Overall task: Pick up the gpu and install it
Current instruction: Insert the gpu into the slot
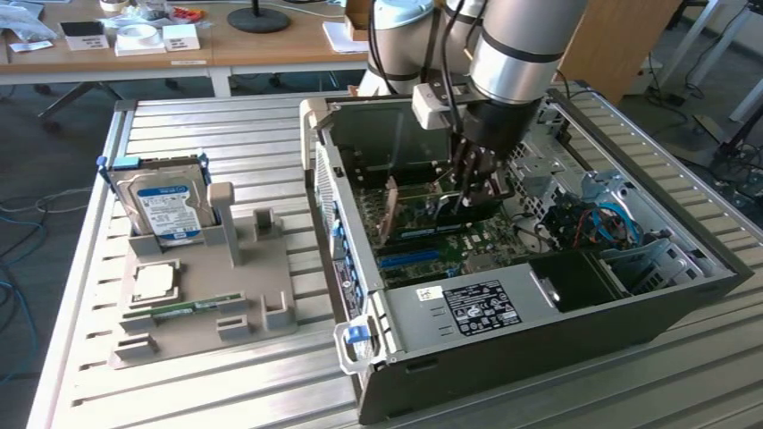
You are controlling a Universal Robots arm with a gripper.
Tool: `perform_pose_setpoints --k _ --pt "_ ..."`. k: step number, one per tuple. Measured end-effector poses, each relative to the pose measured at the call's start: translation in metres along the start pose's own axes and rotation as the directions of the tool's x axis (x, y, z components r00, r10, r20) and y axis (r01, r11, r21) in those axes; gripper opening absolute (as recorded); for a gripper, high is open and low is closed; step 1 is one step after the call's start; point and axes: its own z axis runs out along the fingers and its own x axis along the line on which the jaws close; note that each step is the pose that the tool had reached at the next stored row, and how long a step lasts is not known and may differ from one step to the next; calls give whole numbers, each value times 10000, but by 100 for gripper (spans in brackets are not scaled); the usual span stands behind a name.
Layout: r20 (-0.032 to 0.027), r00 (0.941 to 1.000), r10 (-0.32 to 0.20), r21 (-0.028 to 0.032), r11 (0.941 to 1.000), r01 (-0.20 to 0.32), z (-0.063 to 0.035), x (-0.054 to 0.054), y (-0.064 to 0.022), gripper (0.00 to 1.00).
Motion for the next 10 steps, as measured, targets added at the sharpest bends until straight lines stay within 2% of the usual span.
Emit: perform_pose_setpoints --k 10 --pt "2 10000 -15 -2 10000 15 90 10 39 26"
